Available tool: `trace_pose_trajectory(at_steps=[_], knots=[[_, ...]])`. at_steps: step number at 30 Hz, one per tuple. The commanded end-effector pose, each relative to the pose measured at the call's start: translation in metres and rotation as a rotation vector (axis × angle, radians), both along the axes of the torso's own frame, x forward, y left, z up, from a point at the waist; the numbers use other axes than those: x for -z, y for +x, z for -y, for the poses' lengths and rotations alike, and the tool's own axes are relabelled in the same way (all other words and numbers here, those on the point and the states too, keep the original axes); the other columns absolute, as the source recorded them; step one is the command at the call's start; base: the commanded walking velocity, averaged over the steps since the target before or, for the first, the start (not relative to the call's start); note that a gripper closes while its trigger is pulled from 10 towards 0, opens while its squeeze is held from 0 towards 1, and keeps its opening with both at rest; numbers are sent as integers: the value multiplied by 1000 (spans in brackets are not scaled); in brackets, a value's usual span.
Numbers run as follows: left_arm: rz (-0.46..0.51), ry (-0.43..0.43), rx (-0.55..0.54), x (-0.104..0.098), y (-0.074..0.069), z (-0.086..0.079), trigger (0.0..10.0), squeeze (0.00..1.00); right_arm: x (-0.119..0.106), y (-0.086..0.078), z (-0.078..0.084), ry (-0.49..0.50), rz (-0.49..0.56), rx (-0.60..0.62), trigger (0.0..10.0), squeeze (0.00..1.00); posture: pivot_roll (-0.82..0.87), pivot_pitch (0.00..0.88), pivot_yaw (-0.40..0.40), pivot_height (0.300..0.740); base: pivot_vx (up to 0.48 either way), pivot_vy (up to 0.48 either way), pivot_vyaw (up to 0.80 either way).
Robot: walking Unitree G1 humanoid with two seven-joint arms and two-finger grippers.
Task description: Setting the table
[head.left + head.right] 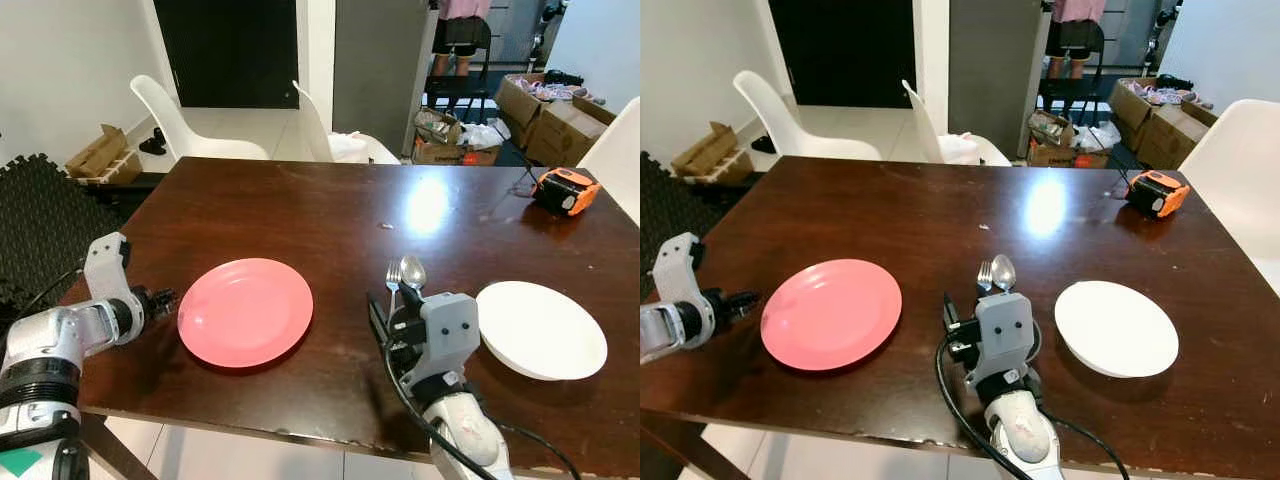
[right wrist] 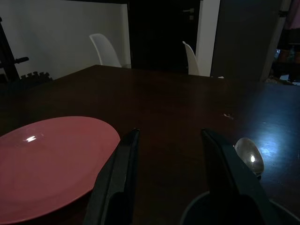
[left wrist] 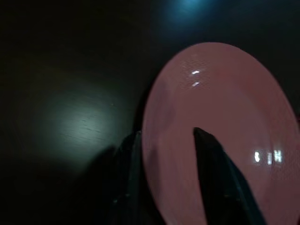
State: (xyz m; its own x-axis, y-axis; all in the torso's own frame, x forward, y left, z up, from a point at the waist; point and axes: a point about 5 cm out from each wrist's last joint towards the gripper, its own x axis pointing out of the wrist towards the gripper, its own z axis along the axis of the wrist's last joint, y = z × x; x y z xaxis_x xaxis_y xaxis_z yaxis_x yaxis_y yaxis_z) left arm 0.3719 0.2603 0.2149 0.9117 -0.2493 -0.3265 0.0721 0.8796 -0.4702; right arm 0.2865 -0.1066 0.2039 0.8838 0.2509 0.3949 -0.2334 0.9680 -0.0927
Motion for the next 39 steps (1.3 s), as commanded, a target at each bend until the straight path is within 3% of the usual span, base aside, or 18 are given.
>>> trace_pose_trajectory(at_steps=[1,15,16,17,18,19,20,21,22,23,24,25,26,27,29,30,39], knots=[[-37,-26,13,10,-7,-4,10000,1000,2,-3,-3,6,-2,-9,10000,0,-3,180,150,740,0,0,0],[-115,-18,-20,33,-18,-13,10000,1000,3,-3,-3,5,-4,-9,10000,0,-2,183,149,740,0,0,0],[-120,-27,-4,33,-19,-11,10000,753,3,-3,-3,5,-4,-10,10000,0,-2,183,149,740,0,0,0],[-123,-38,11,34,-20,-8,10000,596,3,-3,-3,6,-4,-10,10000,0,-2,183,150,740,0,0,0],[-127,-53,36,33,-20,-3,9333,0,3,-3,-3,6,-4,-10,10000,0,-3,183,149,740,0,0,0],[-132,-64,56,34,-21,1,8157,0,3,-3,-3,6,-4,-10,10000,0,-3,183,148,740,0,0,0],[-132,-64,56,34,-21,1,8157,0,3,-3,-3,6,-4,-10,10000,0,-3,183,148,740,0,0,0],[-138,-74,73,34,-21,5,9490,0,3,-3,-3,6,-4,-10,10000,0,-4,183,149,740,0,0,0],[-138,-74,73,34,-21,5,9490,0,3,-3,-3,6,-4,-10,10000,0,-4,183,149,740,0,0,0],[-142,-79,94,35,-22,10,6784,0,3,-3,-3,6,-4,-10,10000,0,-6,182,148,740,0,0,0],[-151,-80,109,37,-22,15,5529,0,3,-3,-3,5,-4,-10,10000,0,-6,183,148,740,0,0,0],[-151,-80,109,37,-22,15,5529,0,3,-3,-3,5,-4,-10,10000,0,-6,183,148,740,0,0,0],[-158,-81,122,38,-23,18,3451,0,3,-3,-3,5,-4,-9,10000,0,-7,182,148,740,0,0,0],[-164,-79,135,40,-24,21,2353,0,3,-3,-3,5,-3,-9,10000,0,-8,183,149,740,0,0,0],[-168,-78,142,41,-24,23,2353,0,3,-3,-3,5,-3,-9,10000,0,-7,183,149,740,0,0,0],[-170,-75,149,42,-24,24,0,0,3,-3,-3,5,-3,-8,10000,0,-6,183,149,740,0,0,0],[-173,-1,137,50,-26,27,0,0,2,-4,-3,7,-3,-7,10000,0,-9,185,151,740,0,0,0]])
